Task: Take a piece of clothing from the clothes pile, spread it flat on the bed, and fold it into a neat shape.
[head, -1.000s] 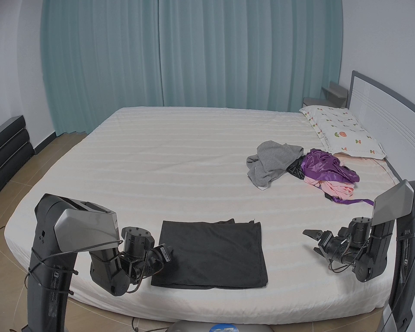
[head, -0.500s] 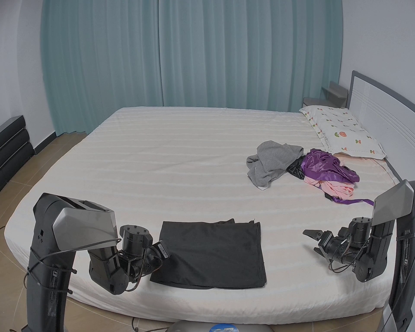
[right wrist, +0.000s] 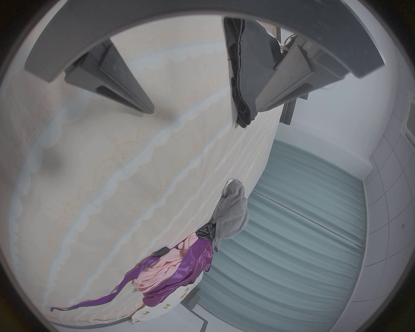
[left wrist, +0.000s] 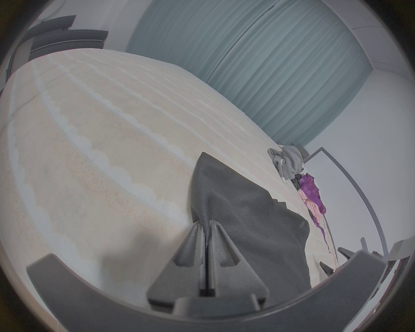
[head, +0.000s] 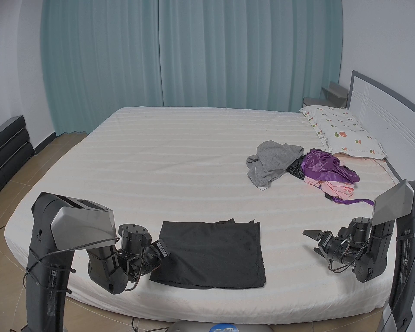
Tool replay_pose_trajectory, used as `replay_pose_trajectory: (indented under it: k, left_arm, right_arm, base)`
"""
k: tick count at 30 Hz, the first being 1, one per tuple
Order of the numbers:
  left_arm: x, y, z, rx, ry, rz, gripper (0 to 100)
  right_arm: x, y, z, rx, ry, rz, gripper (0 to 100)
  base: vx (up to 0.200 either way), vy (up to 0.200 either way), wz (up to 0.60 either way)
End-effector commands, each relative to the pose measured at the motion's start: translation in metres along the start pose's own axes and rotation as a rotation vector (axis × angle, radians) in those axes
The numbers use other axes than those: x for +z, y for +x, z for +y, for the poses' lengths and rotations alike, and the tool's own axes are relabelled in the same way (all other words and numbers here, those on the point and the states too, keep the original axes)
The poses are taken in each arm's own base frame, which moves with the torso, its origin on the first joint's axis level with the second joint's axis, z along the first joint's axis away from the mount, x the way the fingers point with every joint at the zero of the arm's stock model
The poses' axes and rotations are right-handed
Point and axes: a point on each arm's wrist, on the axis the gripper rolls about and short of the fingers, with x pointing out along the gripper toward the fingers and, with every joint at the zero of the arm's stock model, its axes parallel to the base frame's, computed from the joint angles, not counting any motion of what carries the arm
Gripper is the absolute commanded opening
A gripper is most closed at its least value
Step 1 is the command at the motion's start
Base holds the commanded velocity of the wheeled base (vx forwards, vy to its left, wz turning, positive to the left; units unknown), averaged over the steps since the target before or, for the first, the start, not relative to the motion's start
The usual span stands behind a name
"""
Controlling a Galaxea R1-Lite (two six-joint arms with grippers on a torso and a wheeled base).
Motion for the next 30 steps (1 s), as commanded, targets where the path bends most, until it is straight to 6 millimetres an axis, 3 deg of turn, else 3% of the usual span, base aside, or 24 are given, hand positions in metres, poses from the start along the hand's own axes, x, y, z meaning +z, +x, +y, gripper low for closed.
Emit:
replay_pose_trajectory:
  k: [1, 5, 20, 30]
  left_arm:
    - [0.002, 0.0, -0.001, -0.004, -0.013, -0.006, 0]
    - [0.002, 0.0, -0.002, -0.008, -0.019, -0.01, 0]
    - [0.011, 0.005, -0.004, -0.003, -0.054, -0.056, 0]
    - [0.017, 0.0, -0.004, -0.004, -0.061, -0.071, 0]
  right_arm:
    - [0.001, 0.0, 0.001, 0.007, -0.004, -0.006, 100]
    - [0.0, 0.0, 0.001, 0.006, -0.003, -0.005, 100]
    - [0.0, 0.0, 0.0, 0.003, -0.007, -0.004, 100]
    - [0.0, 0.0, 0.0, 0.004, -0.011, -0.003, 100]
  base:
    - [-0.2, 0.0, 0.0]
    - [-0.2, 0.0, 0.0]
    - [0.0, 0.0, 0.0]
    - [0.0, 0.2, 0.0]
